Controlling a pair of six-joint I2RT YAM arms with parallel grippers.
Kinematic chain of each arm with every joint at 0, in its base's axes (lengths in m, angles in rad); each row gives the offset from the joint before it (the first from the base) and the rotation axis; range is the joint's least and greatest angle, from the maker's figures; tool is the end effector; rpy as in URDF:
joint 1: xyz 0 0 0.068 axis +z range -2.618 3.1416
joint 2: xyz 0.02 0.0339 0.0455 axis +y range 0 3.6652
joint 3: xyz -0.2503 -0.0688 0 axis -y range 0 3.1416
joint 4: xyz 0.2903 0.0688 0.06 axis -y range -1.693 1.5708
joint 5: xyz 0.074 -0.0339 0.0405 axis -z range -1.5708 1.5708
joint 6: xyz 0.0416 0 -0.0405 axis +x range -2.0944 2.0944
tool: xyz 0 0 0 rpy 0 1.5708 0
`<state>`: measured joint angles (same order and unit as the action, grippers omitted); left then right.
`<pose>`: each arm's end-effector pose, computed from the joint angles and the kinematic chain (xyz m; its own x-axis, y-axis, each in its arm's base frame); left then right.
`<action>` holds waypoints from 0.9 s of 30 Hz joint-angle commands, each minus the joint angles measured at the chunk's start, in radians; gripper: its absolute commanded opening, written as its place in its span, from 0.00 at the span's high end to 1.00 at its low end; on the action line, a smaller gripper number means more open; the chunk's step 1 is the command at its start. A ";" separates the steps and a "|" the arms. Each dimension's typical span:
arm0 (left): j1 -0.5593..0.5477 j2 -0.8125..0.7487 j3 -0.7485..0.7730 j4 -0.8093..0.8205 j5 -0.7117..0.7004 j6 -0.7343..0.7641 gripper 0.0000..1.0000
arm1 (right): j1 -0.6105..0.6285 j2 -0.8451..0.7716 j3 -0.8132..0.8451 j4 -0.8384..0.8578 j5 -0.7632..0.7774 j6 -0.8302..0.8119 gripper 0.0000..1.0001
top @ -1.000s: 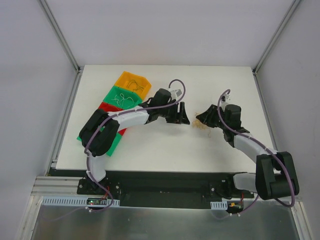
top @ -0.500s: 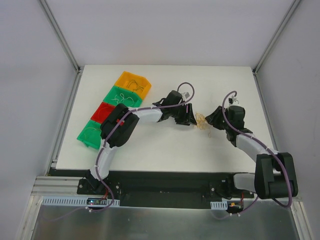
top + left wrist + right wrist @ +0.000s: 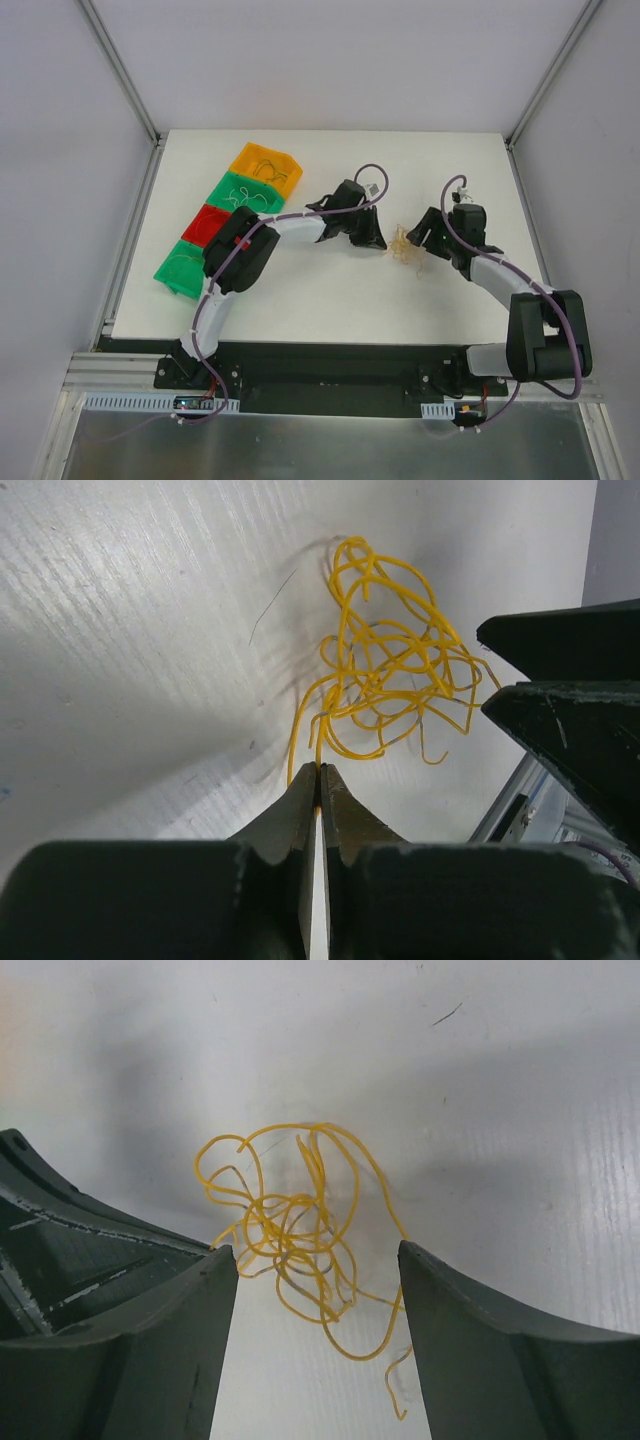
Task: Untangle the cables
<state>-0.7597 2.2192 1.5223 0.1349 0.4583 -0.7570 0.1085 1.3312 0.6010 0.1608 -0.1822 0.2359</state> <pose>0.3690 -0.3759 0.1134 -0.8914 -0.0027 -0.4532 0.3809 0.5373 -0.7525 0.3110 0.0415 0.1458 -0.5815 0.1679 -0.7961 -0.1258 0.9482 0.2918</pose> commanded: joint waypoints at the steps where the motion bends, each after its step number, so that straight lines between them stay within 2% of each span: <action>1: -0.007 -0.090 -0.031 -0.003 -0.017 0.047 1.00 | 0.032 0.049 0.095 -0.098 0.038 -0.066 0.31; 6: -0.018 -0.156 -0.063 -0.003 -0.004 0.076 1.00 | 0.092 0.108 0.164 -0.156 0.053 -0.105 0.32; 9: -0.032 -0.228 -0.088 -0.004 -0.006 0.123 1.00 | 0.115 0.155 0.216 -0.243 0.082 -0.121 0.35; 17: -0.053 -0.407 -0.146 -0.008 -0.036 0.206 1.00 | 0.143 0.240 0.295 -0.343 0.119 -0.136 0.41; 27: -0.101 -0.760 -0.235 -0.011 -0.236 0.461 1.00 | 0.140 0.301 0.339 -0.414 0.174 -0.127 0.57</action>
<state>-0.8383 1.6352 1.3045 0.1070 0.3336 -0.4500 0.2470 1.6146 0.8921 -0.1974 -0.0551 0.1120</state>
